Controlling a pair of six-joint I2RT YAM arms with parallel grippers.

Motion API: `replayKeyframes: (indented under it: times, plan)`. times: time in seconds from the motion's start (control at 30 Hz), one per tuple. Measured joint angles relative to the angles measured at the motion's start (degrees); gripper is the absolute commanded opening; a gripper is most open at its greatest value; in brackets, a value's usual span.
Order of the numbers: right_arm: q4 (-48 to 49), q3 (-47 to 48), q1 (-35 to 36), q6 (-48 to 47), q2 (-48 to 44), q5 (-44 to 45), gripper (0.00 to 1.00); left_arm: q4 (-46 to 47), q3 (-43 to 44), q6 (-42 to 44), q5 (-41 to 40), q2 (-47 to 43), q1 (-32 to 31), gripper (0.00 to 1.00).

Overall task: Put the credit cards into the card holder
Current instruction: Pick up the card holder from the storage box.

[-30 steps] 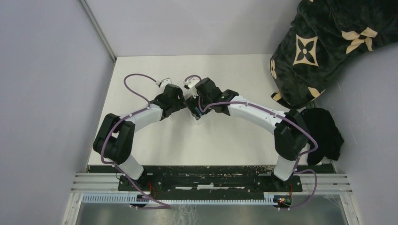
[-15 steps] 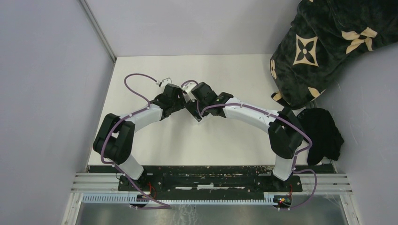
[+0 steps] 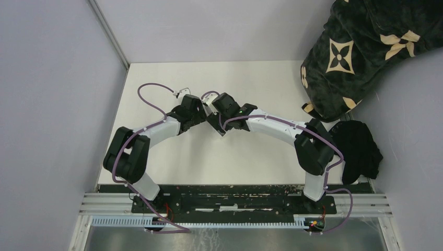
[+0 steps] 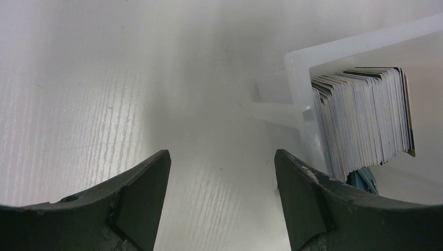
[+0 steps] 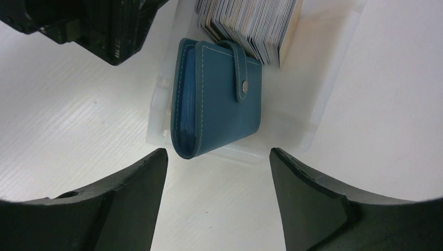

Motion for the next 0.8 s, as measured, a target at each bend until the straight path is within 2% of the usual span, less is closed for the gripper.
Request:
replayKeyframes:
  times: [0.57, 0.8]
  plan:
    - [1.38, 0.00, -0.07, -1.09, 2.78, 1.03, 0.75, 0.07, -0.83, -0.02, -0.13, -0.72, 0.00, 0.81]
    - [2.54, 0.09, -0.04, -2.25, 4.76, 1.09, 0.67, 0.11, -0.83, -0.02, -0.13, -0.72, 0.00, 0.81]
